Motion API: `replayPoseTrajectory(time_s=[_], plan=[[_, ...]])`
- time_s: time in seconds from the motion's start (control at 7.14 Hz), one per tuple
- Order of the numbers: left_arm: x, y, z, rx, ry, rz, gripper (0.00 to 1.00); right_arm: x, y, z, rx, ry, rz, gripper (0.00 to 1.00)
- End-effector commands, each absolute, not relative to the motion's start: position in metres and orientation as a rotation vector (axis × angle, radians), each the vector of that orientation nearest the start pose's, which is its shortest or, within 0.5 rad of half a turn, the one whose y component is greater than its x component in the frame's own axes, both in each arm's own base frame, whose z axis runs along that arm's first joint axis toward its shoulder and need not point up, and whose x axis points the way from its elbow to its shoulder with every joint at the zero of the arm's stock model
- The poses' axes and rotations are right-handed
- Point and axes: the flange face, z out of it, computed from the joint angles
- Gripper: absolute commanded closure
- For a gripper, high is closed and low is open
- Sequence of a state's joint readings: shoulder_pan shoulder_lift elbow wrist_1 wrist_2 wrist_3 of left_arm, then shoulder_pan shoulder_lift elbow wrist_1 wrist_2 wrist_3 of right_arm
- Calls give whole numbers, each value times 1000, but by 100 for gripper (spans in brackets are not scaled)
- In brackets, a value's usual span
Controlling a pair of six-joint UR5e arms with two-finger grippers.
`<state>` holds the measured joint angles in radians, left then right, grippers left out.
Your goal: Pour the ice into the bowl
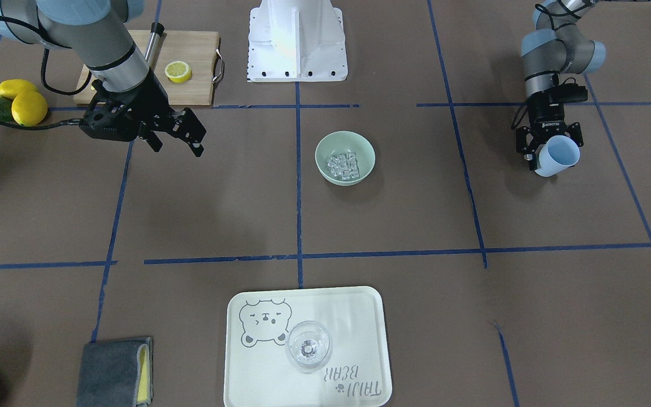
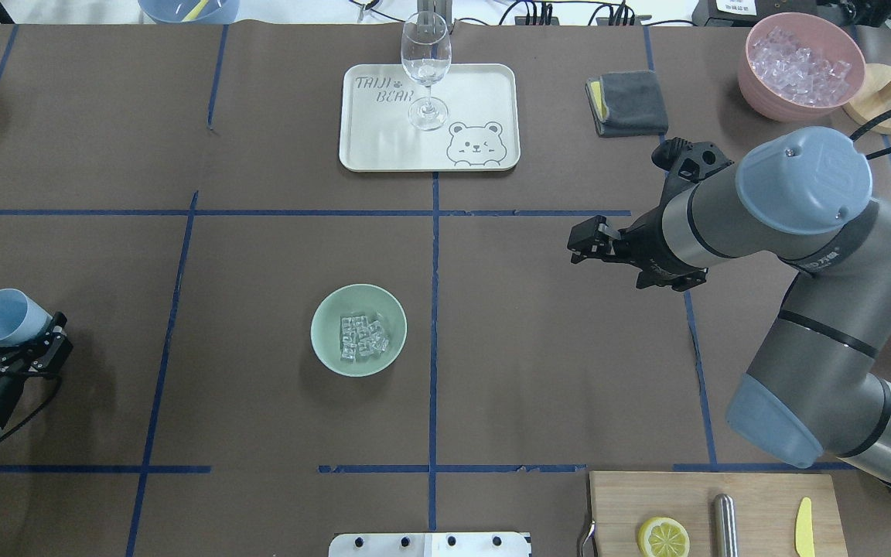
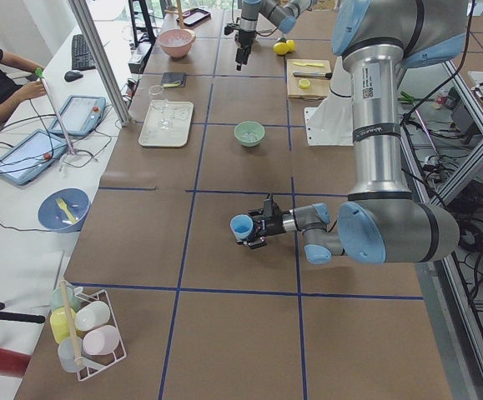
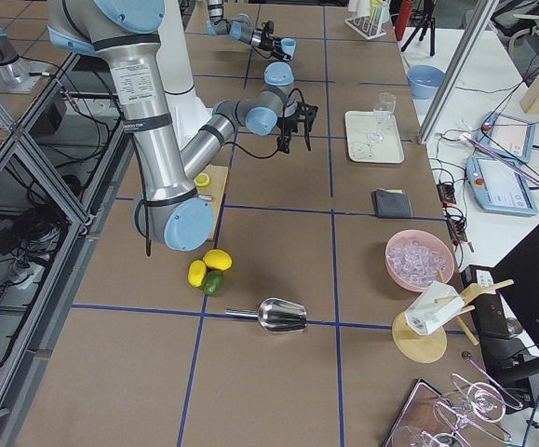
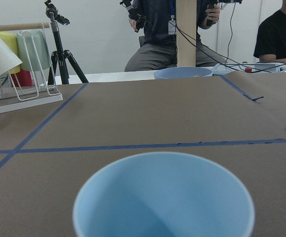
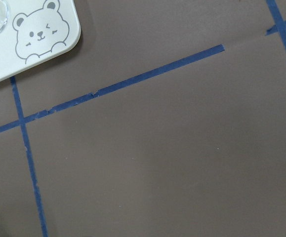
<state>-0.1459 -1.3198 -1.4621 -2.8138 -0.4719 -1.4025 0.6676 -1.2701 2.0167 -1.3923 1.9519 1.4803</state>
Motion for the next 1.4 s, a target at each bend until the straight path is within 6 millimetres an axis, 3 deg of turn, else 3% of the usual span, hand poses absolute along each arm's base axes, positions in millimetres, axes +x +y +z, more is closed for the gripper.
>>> replayPoseTrajectory(time_s=[0.0,0.14,0.28,0.7,0.98,1.12,1.26], plan=[[317,-271,656,1134,618,-409,0,-371,-415,275,11,-988,352,0],[310,-267,651,1079,661,-377,0,-371,-415,275,11,-988,352,0],[288,-260,653,1032,668,-336,0,-372,-415,274,11,-989,352,0],[249,-239,659,875,748,-205,0,-372,-416,271,13,-995,351,0],[257,-224,651,783,841,-78,0,-371,-415,270,11,-998,350,0],[243,-217,648,760,876,0,0,-374,-409,265,9,-1008,339,0],[218,-208,646,732,886,88,0,-387,-399,247,13,-1036,309,0]])
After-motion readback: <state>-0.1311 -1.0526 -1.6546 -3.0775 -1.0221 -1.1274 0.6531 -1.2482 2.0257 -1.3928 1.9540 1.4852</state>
